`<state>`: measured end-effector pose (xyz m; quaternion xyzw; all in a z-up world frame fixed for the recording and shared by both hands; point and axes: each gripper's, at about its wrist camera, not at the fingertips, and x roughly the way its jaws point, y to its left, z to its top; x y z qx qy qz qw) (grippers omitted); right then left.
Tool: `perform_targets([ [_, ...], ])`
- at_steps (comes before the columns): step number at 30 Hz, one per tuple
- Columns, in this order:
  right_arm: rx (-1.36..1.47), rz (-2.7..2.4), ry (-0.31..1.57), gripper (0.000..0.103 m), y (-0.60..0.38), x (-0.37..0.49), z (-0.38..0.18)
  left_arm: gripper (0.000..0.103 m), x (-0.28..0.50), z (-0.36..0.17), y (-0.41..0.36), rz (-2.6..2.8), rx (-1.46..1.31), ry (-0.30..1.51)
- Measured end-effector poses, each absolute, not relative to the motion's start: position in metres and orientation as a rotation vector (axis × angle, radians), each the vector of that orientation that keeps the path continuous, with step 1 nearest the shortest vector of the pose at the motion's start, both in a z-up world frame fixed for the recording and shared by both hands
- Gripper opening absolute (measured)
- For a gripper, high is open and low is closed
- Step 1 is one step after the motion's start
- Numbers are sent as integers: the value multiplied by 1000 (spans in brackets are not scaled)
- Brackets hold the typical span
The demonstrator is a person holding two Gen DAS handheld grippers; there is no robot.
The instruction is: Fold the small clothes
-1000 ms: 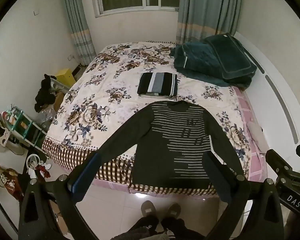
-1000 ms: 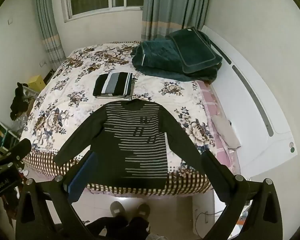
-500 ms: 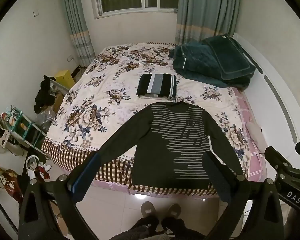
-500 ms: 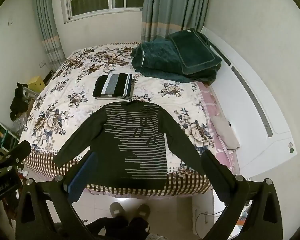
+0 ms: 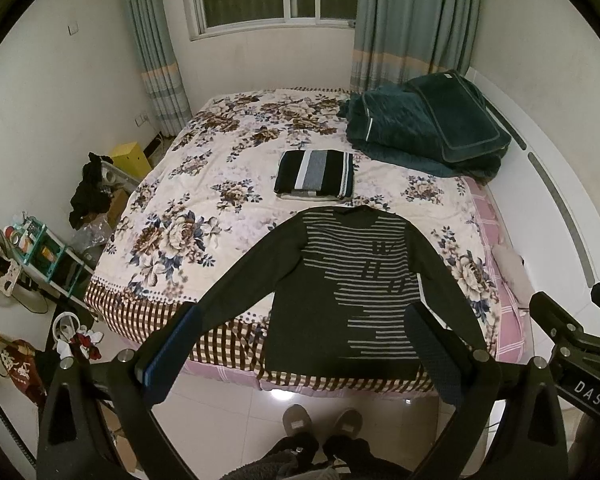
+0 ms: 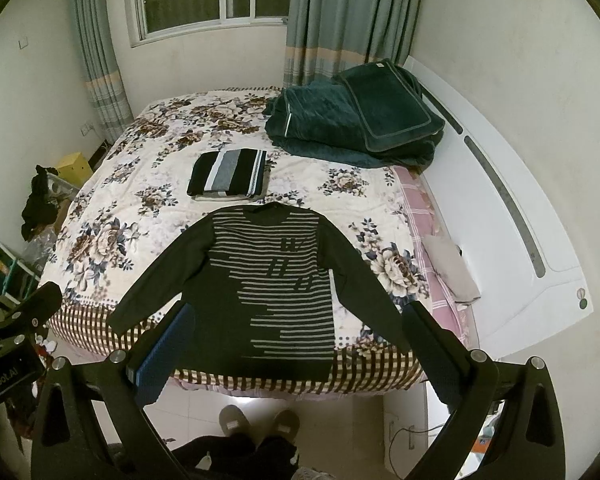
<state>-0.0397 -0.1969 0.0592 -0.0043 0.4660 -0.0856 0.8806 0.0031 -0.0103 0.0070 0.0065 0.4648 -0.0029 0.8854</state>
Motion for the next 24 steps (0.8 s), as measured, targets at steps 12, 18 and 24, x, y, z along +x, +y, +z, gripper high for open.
perform_targets([
  [12,-10,-179,968,103,-197,-40,61,103,4,10,-11,-9,15,964],
  [18,-11,-178,967,103,-198,-40,61,103,3,8,-10,-9,16,962],
  [24,-11,-177,966,103,-197,-40,62,103,3,9,-12,-10,15,964],
])
